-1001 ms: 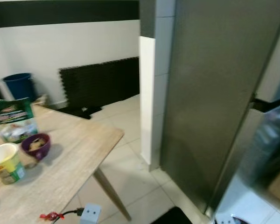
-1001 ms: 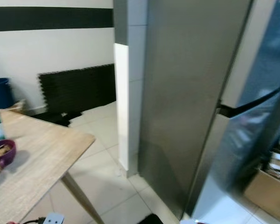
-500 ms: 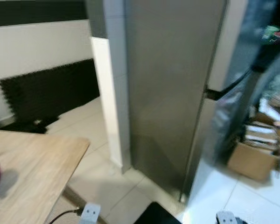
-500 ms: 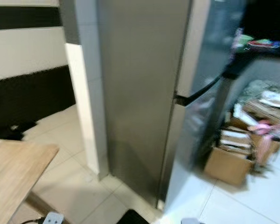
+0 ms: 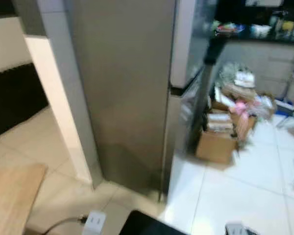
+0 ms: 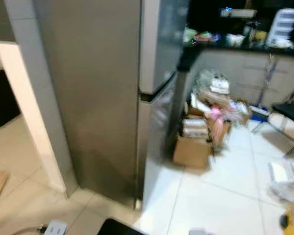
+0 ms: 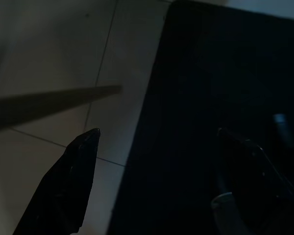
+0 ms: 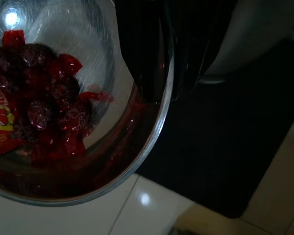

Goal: Restocking fridge

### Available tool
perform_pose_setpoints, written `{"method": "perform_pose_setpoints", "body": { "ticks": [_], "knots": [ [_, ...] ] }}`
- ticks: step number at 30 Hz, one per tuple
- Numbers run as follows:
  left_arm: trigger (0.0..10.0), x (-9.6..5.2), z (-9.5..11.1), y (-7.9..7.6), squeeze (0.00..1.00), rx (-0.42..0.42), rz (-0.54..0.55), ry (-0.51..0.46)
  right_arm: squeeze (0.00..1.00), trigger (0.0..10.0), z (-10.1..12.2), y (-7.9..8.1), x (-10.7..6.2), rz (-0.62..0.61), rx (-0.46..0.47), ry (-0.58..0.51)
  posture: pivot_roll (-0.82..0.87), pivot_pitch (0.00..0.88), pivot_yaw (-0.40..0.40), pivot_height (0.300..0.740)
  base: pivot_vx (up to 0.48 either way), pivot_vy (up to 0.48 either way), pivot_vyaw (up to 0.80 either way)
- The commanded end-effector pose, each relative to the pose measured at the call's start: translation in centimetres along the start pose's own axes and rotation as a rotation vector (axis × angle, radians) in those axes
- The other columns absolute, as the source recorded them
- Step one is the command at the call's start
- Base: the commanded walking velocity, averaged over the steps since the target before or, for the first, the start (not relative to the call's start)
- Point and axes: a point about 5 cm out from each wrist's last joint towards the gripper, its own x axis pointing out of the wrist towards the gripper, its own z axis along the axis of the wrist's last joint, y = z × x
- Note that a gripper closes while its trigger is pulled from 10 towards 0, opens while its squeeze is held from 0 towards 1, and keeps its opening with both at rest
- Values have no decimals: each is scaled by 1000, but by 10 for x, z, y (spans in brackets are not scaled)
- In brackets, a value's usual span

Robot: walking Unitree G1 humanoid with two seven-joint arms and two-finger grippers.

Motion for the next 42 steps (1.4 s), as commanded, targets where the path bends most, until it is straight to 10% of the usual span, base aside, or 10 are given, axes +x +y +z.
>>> {"method": "perform_pose_setpoints", "body": {
  "ticks": [1,42],
  "knots": [
    [10000,0,-2,1,0,-2,4,6,0,10000,-1,-3,-1,-10,5,0,-65,81,50,740,0,0,-800],
    [10000,-4,-8,5,0,-78,71,-31,0,10000,32,13,9,87,-208,-77,-4,74,-33,740,0,0,-20]
  ]
}}
